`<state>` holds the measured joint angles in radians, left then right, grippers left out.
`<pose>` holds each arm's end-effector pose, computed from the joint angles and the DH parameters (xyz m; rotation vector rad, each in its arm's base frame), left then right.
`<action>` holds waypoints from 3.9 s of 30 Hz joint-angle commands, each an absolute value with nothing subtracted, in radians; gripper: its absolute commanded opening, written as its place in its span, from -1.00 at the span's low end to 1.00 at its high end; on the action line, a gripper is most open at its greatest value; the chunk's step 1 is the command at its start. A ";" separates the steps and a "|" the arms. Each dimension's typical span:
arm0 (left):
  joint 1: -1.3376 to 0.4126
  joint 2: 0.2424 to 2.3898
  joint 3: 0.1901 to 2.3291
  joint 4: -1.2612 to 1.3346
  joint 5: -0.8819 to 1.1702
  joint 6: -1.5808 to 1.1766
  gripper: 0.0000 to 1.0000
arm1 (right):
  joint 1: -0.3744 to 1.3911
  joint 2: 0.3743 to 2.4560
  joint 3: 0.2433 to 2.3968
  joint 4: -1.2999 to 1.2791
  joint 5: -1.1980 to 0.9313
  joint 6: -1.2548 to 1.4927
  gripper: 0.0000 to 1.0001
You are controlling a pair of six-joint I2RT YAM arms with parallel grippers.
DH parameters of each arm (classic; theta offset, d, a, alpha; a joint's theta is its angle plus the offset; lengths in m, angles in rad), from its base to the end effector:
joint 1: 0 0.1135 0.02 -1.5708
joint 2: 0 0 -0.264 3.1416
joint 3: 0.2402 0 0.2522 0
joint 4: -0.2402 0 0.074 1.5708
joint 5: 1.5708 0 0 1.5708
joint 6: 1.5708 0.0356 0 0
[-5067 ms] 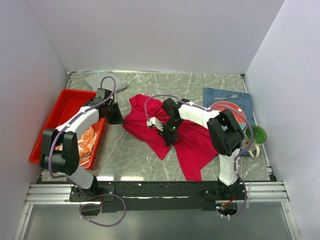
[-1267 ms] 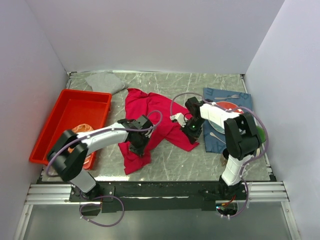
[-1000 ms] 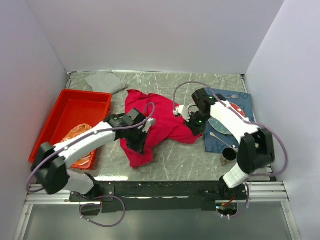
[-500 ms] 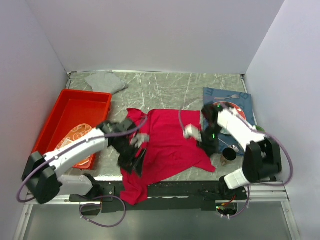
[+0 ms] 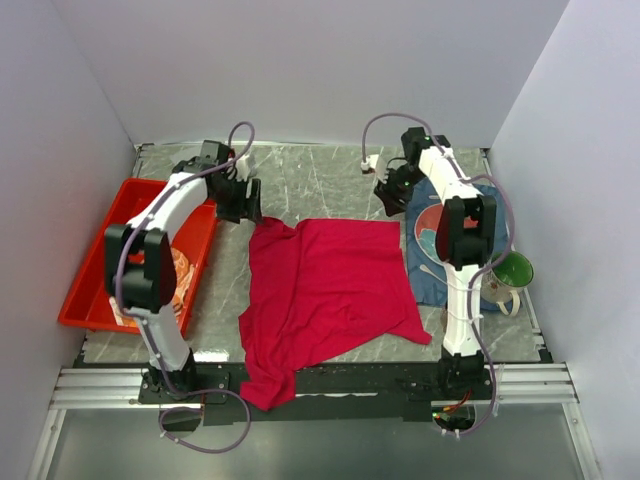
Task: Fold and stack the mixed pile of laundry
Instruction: Flatten out the T-shirt at the center of the board.
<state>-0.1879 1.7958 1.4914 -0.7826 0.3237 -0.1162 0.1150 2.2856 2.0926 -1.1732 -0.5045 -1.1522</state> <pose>0.3719 -0.0822 0.2593 0.2028 2.6587 -0.5296 0.4613 0.0706 0.2218 -1.6438 2.1178 0.4635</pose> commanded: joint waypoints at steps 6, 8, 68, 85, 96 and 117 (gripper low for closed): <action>-0.202 1.881 1.612 -0.723 0.333 -0.040 0.50 | 0.127 2.365 2.122 -1.195 -0.353 -1.092 0.09; -0.201 1.884 1.603 -0.721 0.327 -0.034 0.50 | 0.130 2.368 2.092 -1.181 -0.347 -1.080 0.08; -0.236 2.261 1.970 -0.807 0.173 0.052 -0.98 | 0.121 2.335 2.178 -1.157 -0.342 -0.948 -1.00; -0.204 1.763 2.013 -0.586 -0.192 -0.032 -0.98 | 0.121 2.051 2.375 -0.760 -0.302 -0.821 -1.00; -0.308 1.393 2.005 -0.204 -0.236 0.187 -0.98 | 0.124 1.777 2.499 -0.620 -0.350 -0.804 -1.00; -0.735 1.246 2.089 0.021 -0.403 0.604 -0.98 | 0.129 1.499 2.476 -0.638 -0.278 -0.856 -1.00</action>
<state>-0.7300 1.2358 2.1250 -0.0425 -0.3374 0.5220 0.1310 1.4582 2.5748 -0.6491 -0.3241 -0.8623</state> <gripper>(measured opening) 0.023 0.010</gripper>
